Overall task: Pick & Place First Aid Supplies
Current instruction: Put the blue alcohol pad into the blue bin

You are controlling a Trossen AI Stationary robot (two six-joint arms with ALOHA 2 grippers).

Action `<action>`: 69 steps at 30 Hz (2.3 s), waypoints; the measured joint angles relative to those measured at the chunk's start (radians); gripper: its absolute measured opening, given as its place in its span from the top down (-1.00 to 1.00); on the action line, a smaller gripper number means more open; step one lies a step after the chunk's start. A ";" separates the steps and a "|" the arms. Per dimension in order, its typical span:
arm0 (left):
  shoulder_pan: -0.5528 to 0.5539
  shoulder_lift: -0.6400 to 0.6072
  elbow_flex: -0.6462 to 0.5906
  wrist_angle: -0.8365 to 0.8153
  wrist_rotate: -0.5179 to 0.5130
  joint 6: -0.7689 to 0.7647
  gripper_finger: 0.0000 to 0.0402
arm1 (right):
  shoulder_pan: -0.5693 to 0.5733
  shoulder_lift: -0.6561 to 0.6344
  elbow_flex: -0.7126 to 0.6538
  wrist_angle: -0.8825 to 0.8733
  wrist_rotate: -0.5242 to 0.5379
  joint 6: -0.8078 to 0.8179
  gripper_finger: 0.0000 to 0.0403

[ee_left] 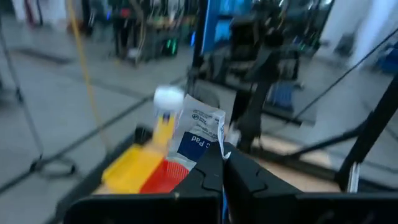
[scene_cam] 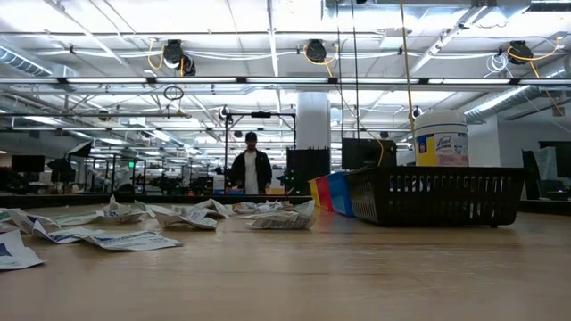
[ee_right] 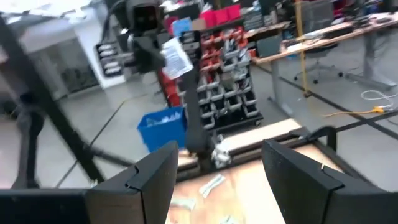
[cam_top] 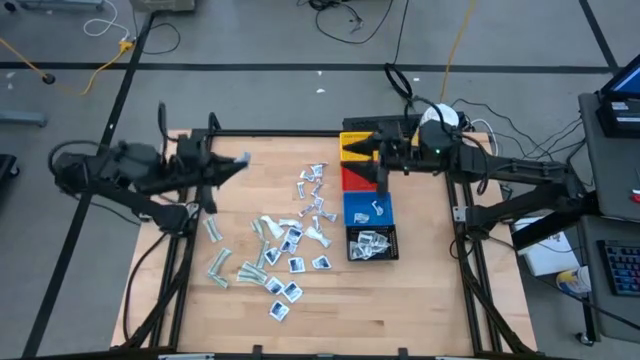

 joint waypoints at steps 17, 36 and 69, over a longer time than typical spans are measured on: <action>0.313 0.301 0.001 0.480 0.768 0.071 1.00 | 0.009 0.165 0.177 0.069 -0.240 -0.012 -0.13; 0.346 0.372 0.001 0.599 0.817 0.049 1.00 | 0.017 0.180 0.178 0.084 -0.337 0.086 0.10; 0.347 0.371 0.002 0.524 0.783 0.006 1.00 | 0.018 0.226 0.176 0.160 -0.369 0.105 0.57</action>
